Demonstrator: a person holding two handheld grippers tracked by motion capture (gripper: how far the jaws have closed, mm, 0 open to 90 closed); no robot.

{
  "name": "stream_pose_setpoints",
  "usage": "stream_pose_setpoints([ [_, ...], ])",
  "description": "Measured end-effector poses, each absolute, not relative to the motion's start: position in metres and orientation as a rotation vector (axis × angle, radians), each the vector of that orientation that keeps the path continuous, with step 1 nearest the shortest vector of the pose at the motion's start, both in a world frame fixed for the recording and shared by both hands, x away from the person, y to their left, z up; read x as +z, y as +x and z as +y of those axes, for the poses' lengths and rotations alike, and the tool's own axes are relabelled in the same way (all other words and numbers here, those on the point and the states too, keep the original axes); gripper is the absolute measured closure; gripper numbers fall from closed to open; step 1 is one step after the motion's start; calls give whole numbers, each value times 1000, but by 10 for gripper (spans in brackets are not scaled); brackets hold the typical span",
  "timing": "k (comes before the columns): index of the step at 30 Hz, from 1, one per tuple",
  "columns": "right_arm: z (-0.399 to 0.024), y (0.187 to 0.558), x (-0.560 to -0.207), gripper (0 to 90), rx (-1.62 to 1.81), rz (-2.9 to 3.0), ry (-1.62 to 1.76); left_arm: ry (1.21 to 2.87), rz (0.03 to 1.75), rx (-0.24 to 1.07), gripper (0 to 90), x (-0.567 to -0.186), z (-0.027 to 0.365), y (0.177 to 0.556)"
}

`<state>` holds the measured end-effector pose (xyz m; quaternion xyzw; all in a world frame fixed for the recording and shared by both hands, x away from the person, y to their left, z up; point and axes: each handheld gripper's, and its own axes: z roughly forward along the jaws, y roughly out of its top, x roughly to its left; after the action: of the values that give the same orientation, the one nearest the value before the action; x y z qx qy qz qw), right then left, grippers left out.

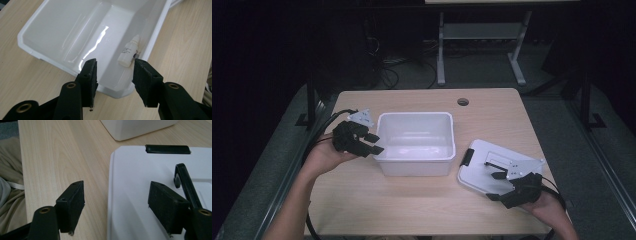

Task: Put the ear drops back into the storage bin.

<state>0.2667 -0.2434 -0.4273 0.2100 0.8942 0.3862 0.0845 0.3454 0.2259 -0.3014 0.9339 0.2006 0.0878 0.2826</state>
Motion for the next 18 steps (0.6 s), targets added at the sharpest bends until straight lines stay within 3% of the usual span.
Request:
stream_pose_setpoints([
  [18, -241, 267, -427, 287, 1151, 2677, 636, 2478, 587, 277, 512, -295, 252, 329],
])
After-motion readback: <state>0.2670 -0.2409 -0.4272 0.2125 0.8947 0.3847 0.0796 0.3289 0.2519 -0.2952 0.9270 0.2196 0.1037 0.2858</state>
